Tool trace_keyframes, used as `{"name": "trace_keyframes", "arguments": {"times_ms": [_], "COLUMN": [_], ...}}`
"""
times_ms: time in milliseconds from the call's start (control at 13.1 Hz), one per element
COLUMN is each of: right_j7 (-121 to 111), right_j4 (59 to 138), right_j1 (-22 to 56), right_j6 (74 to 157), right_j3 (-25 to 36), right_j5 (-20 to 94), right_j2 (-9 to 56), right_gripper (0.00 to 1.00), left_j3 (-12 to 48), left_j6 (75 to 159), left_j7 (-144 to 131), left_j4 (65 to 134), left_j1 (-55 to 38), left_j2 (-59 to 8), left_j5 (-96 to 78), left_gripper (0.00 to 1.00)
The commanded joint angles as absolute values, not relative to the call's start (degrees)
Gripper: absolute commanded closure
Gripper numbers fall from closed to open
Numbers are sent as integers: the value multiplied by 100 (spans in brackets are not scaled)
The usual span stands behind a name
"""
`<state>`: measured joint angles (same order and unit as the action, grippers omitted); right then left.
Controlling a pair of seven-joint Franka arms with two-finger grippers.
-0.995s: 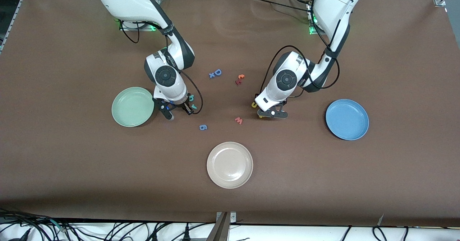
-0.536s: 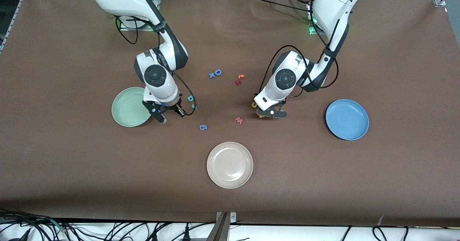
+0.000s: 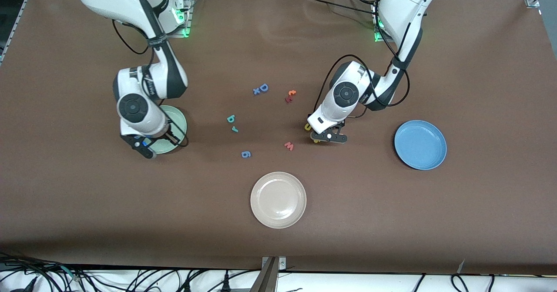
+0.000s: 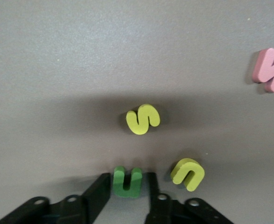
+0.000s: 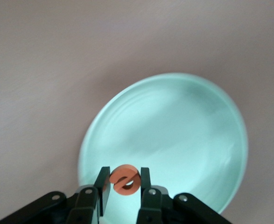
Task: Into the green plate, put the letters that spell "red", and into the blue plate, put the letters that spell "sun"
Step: 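Lower the orange e onto the green plate and open the right gripper, then place the green u on the blue plate while the right gripper returns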
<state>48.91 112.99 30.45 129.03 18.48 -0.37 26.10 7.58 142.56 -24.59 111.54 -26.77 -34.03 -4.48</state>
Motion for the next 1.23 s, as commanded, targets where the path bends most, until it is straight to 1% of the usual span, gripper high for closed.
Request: {"name": "trace_keyframes", "arguments": {"times_ms": [0, 153, 306, 383, 459, 536, 613, 766, 919, 1072, 1149], "right_j7": [4509, 4509, 4369, 4281, 4272, 4263, 4254, 4228, 4254, 4403, 4595], "right_j4": [11593, 11610, 11610, 11610, 11602, 11593, 11584, 11445, 11120, 10873, 10837], "right_j1": [2901, 2830, 2707, 2620, 2584, 2584, 2584, 2636, 2654, 2654, 2654], "right_j6": [12911, 12972, 13139, 13157, 13166, 13149, 13088, 12773, 12080, 11638, 11628], "right_j3": [1898, 1898, 1898, 1898, 1890, 1890, 1890, 1846, 1689, 1390, 1276], "right_j5": [9, 9, 9, 9, 0, 9, 9, 0, 17, 463, 736], "right_j2": [2531, 2750, 2935, 2944, 2970, 2962, 2892, 2638, 2462, 2373, 2382], "right_gripper": [82, 82, 81, 79, 62, 39, 2, 0, 1, 1, 2], "left_j3": [650, 650, 650, 633, 528, 501, 501, 501, 501, 501, 492], "left_j6": [14388, 14379, 14344, 14318, 14274, 14117, 13924, 13511, 13264, 12895, 12815], "left_j7": [-2522, -2522, -2522, -2488, -2453, -2356, -2164, -1471, -856, -214, 172], "left_j4": [11303, 11294, 11268, 11250, 11250, 11241, 11224, 11145, 11162, 11162, 11171], "left_j1": [-2777, -2769, -2751, -2707, -2664, -2567, -2384, -1901, -1461, -1066, -855], "left_j2": [-3393, -3375, -3340, -3288, -3174, -3051, -2893, -2612, -2374, -2233, -2206], "left_j5": [-457, -466, -466, -466, -466, -475, -475, -536, -536, -527, -519], "left_gripper": [78, 85, 87, 87, 87, 88, 89, 90, 90, 89, 89]}}
